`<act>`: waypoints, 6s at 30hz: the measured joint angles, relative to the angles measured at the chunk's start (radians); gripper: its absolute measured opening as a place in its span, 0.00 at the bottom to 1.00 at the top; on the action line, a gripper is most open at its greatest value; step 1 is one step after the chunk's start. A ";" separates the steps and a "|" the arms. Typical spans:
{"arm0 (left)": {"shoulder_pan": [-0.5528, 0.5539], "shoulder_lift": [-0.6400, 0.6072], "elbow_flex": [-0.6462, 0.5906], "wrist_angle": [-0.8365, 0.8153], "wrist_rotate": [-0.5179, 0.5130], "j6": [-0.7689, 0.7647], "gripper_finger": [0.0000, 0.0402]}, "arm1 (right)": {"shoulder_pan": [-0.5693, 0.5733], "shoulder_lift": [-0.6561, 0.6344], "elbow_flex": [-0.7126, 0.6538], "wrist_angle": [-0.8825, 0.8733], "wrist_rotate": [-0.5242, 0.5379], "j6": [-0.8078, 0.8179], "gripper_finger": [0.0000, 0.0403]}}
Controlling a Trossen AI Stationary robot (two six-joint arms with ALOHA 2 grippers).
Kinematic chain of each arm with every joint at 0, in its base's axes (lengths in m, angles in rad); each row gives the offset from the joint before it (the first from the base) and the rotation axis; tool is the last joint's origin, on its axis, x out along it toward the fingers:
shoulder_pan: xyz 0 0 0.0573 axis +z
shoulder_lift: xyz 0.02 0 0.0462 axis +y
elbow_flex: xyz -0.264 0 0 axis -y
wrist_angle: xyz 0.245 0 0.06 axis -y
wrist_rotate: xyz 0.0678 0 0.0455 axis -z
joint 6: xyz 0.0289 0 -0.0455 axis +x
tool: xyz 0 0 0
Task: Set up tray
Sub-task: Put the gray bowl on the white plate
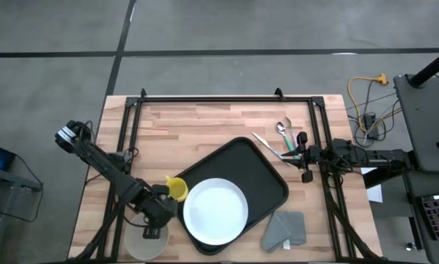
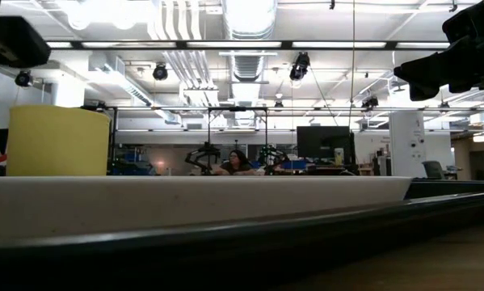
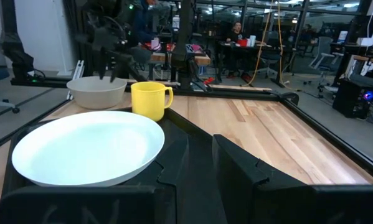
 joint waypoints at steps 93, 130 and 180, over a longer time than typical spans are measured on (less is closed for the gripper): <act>0.000 -0.178 -0.417 0.293 0.077 -0.110 0.02 | 0.000 0.000 0.000 0.000 0.000 0.000 0.17; 0.326 -0.191 -0.091 0.235 0.050 0.074 0.00 | 0.000 0.000 0.000 0.000 0.000 0.000 0.17; 0.507 0.403 0.318 0.163 0.108 0.434 0.00 | 0.000 0.000 0.000 0.000 0.000 0.000 0.17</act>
